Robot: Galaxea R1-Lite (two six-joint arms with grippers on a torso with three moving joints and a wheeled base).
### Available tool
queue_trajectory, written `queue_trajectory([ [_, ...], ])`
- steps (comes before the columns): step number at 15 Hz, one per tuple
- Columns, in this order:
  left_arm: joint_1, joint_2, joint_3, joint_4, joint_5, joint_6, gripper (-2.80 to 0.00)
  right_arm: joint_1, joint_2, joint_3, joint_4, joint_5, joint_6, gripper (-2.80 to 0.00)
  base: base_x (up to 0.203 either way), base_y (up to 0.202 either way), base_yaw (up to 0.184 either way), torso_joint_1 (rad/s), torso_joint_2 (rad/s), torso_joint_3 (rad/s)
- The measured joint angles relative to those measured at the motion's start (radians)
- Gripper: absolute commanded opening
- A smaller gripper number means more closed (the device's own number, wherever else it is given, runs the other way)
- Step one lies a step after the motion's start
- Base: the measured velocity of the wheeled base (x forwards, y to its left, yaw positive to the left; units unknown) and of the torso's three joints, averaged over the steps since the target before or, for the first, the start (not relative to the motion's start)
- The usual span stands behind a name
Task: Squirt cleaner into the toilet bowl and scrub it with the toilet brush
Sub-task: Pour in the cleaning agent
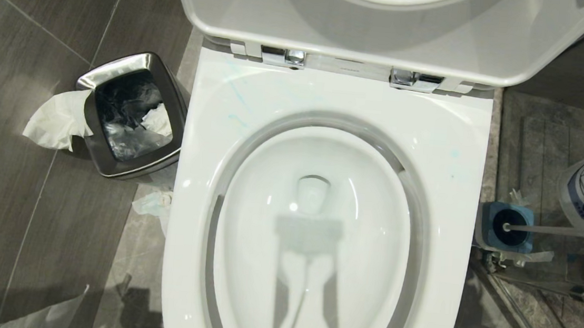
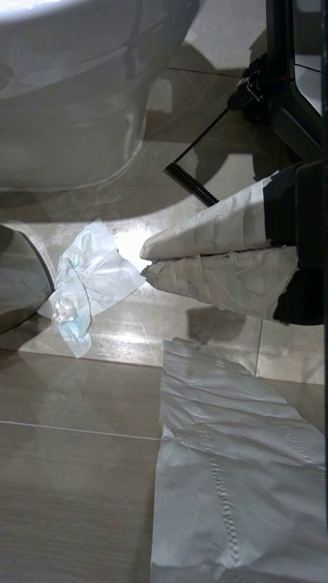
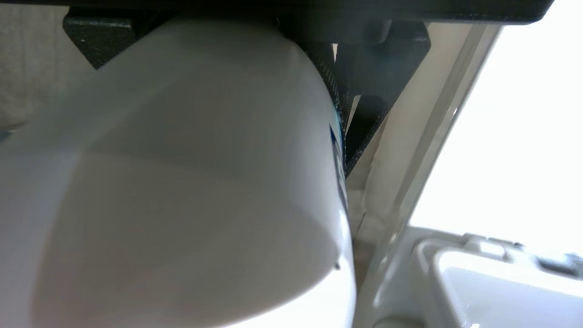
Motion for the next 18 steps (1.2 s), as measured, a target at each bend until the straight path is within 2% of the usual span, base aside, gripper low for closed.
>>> queue_trajectory([
  [5, 0.000, 0.000, 0.000, 0.000, 0.000, -0.001, -2.80, 0.000, -0.011, -0.005, 0.007, -0.018, -0.001, -2.80, 0.000, 0.000, 0.000, -0.001, 0.00, 0.079],
  [18, 0.000, 0.000, 0.000, 0.000, 0.000, 0.000, -2.80, 0.000, 0.011, -0.035, 0.006, -0.018, -0.003, -2.80, 0.000, 0.000, 0.000, 0.002, 0.00, 0.200],
])
